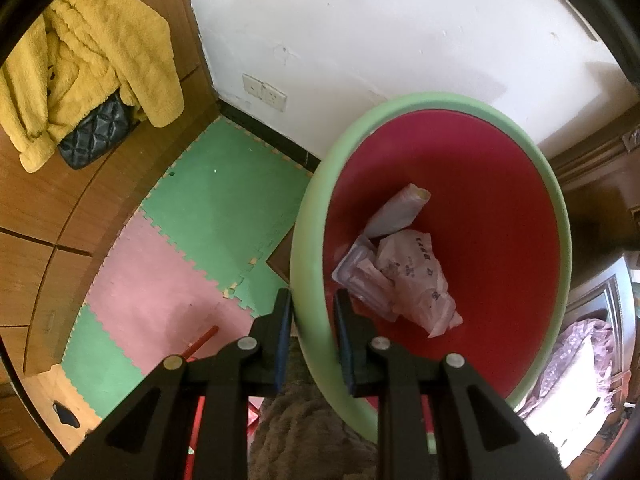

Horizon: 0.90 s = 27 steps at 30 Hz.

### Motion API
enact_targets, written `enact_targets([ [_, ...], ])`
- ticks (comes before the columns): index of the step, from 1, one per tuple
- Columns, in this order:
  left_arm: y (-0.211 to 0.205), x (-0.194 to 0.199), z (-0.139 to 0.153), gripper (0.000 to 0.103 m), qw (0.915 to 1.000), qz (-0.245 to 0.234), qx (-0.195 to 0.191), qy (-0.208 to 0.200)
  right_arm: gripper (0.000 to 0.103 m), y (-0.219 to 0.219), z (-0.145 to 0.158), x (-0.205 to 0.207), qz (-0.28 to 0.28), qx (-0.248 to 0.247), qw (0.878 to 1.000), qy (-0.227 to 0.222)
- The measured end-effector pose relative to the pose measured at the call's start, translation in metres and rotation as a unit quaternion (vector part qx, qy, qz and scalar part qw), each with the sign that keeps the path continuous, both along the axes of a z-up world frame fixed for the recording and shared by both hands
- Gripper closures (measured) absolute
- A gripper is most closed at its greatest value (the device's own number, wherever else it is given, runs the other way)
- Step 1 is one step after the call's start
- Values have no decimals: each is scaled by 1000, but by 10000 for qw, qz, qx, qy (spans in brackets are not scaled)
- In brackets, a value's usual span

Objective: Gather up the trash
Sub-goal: 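Reach to the nightstand and grasp the small orange-banded bottle with the right tool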

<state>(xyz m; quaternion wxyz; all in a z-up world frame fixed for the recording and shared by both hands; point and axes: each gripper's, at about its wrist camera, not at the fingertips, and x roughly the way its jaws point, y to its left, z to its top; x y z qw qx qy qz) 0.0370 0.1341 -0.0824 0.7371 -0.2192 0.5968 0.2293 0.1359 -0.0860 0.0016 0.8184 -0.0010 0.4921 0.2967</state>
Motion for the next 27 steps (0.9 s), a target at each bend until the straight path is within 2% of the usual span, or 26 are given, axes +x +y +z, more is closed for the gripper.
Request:
enact_targets([
  [6, 0, -1, 1, 81, 10000, 22, 13, -4, 45, -26, 4, 0, -328, -14, 9994, -50],
  [11, -2, -3, 2, 81, 10000, 88, 22, -14, 45, -55, 12, -4, -703, -81, 9971, -296],
  [19, -3, -2, 2, 81, 9999, 109, 66, 25, 45, -104, 14, -10, -1133, -102, 9929, -337],
  [23, -6, -2, 1, 82, 9999, 114, 99, 64, 45, -108, -5, -9, -1000, -156, 9948, -61],
  [25, -5, -3, 1, 82, 9998, 146, 92, 72, 45, -104, -26, -8, -787, -297, 9964, 107],
  [27, -5, -3, 1, 82, 9998, 173, 96, 65, 44, -97, -60, -6, -494, -509, 9964, 457],
])
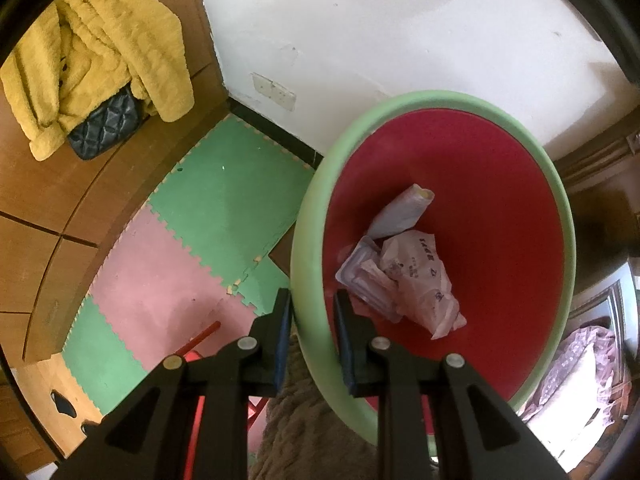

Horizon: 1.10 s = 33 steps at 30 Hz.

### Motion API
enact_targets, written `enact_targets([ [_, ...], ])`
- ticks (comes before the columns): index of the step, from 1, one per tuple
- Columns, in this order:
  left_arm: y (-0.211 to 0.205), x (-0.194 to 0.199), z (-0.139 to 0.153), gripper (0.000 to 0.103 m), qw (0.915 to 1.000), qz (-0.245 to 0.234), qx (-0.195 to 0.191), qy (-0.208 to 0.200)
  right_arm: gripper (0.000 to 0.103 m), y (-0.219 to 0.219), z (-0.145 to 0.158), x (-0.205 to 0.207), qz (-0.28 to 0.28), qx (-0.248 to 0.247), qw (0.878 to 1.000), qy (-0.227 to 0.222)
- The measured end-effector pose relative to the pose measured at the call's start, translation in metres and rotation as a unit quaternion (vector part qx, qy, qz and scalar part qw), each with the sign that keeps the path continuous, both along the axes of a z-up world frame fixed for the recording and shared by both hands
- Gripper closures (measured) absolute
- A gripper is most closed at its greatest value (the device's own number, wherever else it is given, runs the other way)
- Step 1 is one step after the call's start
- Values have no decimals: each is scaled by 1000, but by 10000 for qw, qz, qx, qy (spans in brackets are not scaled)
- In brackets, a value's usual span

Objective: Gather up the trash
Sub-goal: 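Reach to the nightstand and grasp the small orange-banded bottle with the right tool, then carry the bottle over the red bucket with the right tool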

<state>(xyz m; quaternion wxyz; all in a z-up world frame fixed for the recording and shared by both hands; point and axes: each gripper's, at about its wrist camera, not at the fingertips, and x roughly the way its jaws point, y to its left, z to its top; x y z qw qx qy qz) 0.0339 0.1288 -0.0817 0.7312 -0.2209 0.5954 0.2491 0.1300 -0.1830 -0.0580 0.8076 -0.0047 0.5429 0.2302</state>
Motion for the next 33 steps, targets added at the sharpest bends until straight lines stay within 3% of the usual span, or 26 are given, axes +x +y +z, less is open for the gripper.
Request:
enact_targets([
  [4, -1, 0, 0, 82, 10000, -8, 14, 4, 40, 7, -65, 0, 430, 310, 9942, 935],
  [6, 0, -1, -1, 82, 10000, 26, -37, -23, 35, 15, -91, -4, 708, 277, 9903, 1161],
  [10, 7, -6, -1, 82, 9989, 346, -301, -104, 35, 37, -145, -8, 1432, 148, 9787, 1461],
  [12, 6, -5, 0, 83, 9992, 326, -199, -127, 35, 47, -170, -5, 1678, 59, 9760, 1387],
  [15, -4, -5, 1, 83, 9996, 182, 161, -137, 35, 68, -211, -8, 2211, -921, 9684, 691],
  [17, -7, -3, 1, 83, 9995, 157, 267, -77, 35, 86, -240, -13, 2782, -1570, 9475, 163],
  [19, -6, -2, 1, 83, 9994, 174, 276, -72, 35, 98, -258, -15, 3100, -1698, 9354, -2],
  [21, -4, 0, 0, 84, 9994, 239, 260, -39, 35, 105, -269, -15, 3144, -1693, 9341, -30],
  [24, -4, 2, 0, 84, 9994, 209, 286, 30, 52, 109, -286, -11, 2958, -1812, 9379, 38],
  [25, -4, 2, 0, 84, 9994, 178, 291, 37, 70, 107, -284, -7, 2833, -1525, 9467, 150],
  [26, -4, 2, 0, 84, 9995, 148, 291, 42, 74, 106, -283, -4, 2626, -1485, 9531, 229],
  [27, -4, 1, 0, 84, 9995, 130, 290, 50, 90, 104, -282, -2, 2482, -1471, 9571, 274],
  [28, -6, 1, 0, 84, 9995, 113, 302, 60, 98, 102, -280, 0, 2327, -1465, 9610, 308],
  [33, -8, 4, -1, 84, 9992, 13, 390, 126, 99, 83, -251, 1, 1858, -1066, 9758, 434],
])
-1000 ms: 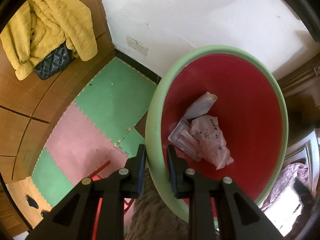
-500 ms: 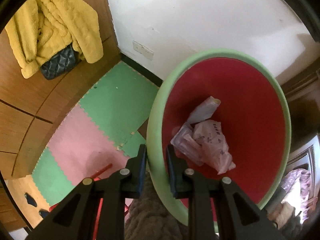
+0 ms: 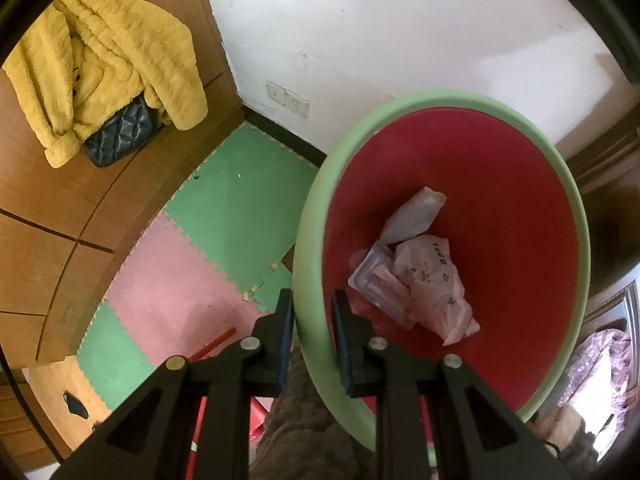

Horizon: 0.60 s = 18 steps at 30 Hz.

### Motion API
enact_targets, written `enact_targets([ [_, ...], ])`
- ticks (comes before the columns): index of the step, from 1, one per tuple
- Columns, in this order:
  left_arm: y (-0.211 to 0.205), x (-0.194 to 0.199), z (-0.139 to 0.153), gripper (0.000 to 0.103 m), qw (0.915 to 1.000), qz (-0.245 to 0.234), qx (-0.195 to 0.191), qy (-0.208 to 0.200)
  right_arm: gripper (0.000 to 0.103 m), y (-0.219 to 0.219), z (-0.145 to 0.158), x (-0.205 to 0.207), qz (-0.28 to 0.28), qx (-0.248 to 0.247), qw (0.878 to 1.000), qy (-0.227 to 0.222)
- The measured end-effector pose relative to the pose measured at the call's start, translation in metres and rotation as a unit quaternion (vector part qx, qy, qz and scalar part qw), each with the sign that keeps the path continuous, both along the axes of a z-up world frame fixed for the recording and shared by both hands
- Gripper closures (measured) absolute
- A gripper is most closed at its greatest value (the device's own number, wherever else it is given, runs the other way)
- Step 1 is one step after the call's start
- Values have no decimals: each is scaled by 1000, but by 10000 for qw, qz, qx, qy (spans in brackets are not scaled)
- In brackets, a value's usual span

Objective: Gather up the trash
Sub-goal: 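Carry the bottle over the red bucket with the right tool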

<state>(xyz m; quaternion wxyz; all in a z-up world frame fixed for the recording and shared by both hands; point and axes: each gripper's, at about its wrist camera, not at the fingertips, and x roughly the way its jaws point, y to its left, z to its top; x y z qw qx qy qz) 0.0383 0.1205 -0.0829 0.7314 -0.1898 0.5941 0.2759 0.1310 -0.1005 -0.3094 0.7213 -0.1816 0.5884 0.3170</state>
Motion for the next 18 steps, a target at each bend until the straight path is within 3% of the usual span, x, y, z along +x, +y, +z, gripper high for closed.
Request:
enact_targets([
  [6, -5, 4, 0, 83, 9993, -306, 200, 81, 99, -32, 62, -4, -755, 516, 9958, 36],
  [11, -4, 5, 0, 82, 9990, -385, 157, 140, 99, -51, 136, -16, -1360, 1174, 9837, -5],
  [18, -10, 3, -3, 82, 9976, -591, 217, 294, 99, -58, 225, -38, -1455, 1747, 9727, -457],
])
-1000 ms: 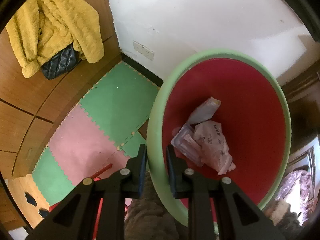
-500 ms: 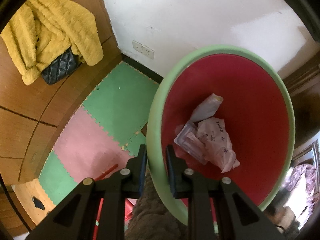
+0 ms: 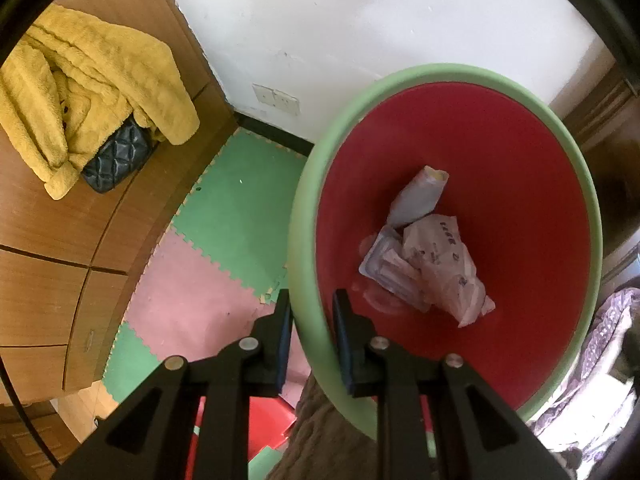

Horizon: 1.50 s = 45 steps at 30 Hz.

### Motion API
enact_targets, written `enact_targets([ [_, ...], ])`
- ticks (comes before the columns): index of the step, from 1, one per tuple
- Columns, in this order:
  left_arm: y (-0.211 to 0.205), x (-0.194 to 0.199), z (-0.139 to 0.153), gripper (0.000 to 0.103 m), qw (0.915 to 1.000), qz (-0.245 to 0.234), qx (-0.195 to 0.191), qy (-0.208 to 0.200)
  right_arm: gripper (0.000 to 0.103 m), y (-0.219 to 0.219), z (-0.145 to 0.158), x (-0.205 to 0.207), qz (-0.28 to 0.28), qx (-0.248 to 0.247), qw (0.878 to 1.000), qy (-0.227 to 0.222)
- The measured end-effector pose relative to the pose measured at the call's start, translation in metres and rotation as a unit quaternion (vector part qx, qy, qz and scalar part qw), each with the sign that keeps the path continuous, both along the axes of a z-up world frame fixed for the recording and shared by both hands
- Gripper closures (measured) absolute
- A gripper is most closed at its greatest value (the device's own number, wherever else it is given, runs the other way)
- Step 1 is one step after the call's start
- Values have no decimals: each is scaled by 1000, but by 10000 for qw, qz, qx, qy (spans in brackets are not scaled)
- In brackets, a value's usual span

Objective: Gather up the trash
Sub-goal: 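Carry the bottle over the red bucket with the right tool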

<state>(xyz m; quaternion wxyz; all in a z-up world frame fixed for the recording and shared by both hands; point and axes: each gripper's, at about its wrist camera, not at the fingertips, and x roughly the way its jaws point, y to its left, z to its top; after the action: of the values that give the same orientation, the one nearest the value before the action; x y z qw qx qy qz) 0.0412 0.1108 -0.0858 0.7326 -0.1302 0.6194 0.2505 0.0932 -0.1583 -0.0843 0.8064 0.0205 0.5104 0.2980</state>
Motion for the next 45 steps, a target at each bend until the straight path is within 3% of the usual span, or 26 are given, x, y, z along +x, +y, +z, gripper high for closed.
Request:
enact_targets([
  [9, 6, -3, 4, 81, 9996, 14, -258, -116, 98, 2, 91, -25, 193, 448, 9948, -898],
  [19, 4, -5, 4, 81, 9995, 7, -283, -143, 98, -6, 136, -35, -61, 1006, 9892, -1060],
  [31, 2, -7, 9, 80, 9993, 21, -297, -245, 98, 33, 151, -44, 672, 774, 9850, -1387],
  [45, 6, -12, 10, 79, 9983, -2, -476, -345, 98, 77, 138, -28, 1188, 679, 9834, -1191],
])
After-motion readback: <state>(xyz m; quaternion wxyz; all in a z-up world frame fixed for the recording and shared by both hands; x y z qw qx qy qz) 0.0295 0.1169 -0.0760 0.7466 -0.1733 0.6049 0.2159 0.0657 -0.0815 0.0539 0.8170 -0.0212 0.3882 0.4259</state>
